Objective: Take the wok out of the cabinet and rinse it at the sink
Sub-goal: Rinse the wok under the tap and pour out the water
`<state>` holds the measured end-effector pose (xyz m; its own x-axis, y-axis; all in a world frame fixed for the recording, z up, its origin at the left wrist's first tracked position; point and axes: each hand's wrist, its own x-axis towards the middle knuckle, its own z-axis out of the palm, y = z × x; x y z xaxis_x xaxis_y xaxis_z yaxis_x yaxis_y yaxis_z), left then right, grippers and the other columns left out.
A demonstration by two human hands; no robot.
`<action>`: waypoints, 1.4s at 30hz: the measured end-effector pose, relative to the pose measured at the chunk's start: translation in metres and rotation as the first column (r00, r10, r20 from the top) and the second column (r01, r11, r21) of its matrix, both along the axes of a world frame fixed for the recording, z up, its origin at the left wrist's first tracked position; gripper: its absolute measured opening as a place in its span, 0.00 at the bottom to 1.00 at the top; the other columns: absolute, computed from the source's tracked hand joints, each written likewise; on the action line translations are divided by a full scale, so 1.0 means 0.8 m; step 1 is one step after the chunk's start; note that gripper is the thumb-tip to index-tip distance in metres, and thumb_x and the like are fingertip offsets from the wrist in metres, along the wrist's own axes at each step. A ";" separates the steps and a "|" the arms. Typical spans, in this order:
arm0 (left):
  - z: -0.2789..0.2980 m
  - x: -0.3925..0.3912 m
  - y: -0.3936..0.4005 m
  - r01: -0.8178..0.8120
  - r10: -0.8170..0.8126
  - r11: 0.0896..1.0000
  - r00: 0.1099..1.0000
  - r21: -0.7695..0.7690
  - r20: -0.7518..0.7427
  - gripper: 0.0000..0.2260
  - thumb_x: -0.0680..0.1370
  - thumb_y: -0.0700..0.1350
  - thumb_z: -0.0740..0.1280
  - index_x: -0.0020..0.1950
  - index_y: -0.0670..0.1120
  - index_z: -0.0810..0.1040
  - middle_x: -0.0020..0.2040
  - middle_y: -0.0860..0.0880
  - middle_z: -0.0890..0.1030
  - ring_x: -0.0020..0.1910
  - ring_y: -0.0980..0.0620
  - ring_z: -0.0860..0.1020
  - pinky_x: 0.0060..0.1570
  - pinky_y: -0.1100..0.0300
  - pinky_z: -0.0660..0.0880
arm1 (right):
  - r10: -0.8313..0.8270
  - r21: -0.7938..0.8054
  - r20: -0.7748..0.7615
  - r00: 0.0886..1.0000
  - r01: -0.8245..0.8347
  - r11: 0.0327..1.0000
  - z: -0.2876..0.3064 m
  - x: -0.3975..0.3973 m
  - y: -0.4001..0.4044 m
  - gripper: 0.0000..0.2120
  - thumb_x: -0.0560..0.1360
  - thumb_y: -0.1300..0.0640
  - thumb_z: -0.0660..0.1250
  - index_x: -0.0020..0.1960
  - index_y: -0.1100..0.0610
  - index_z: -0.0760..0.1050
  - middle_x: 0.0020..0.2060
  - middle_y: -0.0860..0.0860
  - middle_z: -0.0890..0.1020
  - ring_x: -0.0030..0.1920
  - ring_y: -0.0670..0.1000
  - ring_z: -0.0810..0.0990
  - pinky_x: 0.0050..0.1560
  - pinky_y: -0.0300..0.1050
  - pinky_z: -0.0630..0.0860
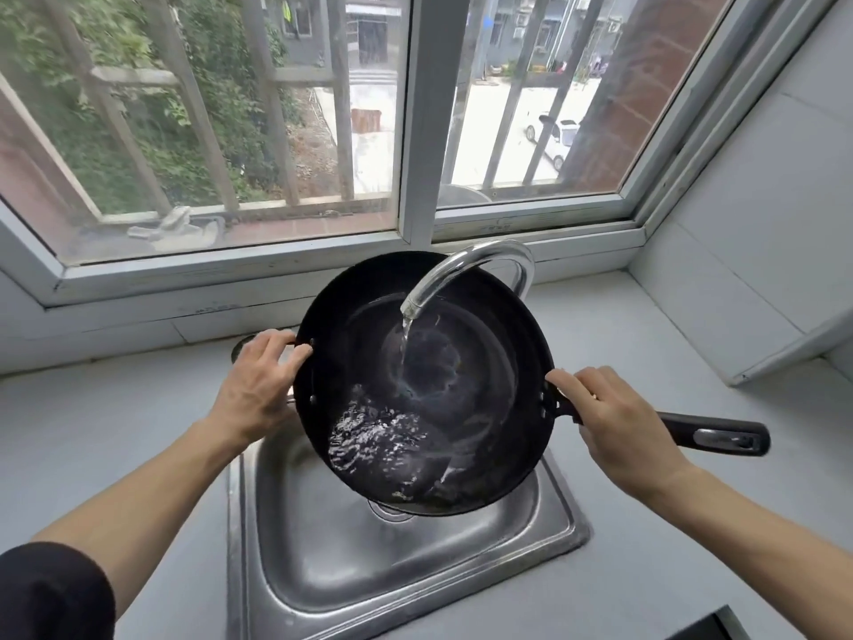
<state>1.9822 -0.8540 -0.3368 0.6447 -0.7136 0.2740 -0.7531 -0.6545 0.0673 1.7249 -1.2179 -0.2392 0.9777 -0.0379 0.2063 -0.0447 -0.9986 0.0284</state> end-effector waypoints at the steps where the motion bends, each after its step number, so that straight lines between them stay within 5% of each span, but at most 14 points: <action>1: 0.003 0.001 0.005 -0.012 0.012 1.000 1.000 -0.001 0.013 0.34 0.57 0.46 0.81 0.60 0.40 0.76 0.57 0.37 0.75 0.55 0.34 0.73 0.56 0.41 0.73 | 0.009 0.008 0.007 1.000 -0.009 1.000 -0.006 0.003 0.001 0.38 0.58 0.80 0.66 0.63 0.56 0.69 0.42 0.50 0.72 0.40 0.55 0.69 0.40 0.48 0.73; 18: 0.040 -0.004 0.078 -0.134 0.130 0.991 0.982 0.019 0.134 0.33 0.54 0.43 0.83 0.57 0.39 0.77 0.56 0.35 0.75 0.56 0.33 0.73 0.56 0.41 0.69 | 0.105 0.157 0.070 0.992 -0.114 0.981 -0.074 0.072 0.026 0.36 0.60 0.80 0.65 0.64 0.57 0.69 0.43 0.51 0.75 0.43 0.54 0.70 0.44 0.46 0.72; 42: 0.102 -0.047 0.150 -0.246 0.207 0.936 0.963 0.252 0.172 0.41 0.43 0.35 0.81 0.57 0.37 0.77 0.54 0.34 0.75 0.52 0.32 0.72 0.49 0.36 0.72 | 0.193 0.380 0.051 0.980 -0.197 0.904 -0.132 0.133 0.076 0.36 0.60 0.80 0.68 0.65 0.59 0.70 0.45 0.53 0.77 0.44 0.52 0.70 0.46 0.42 0.70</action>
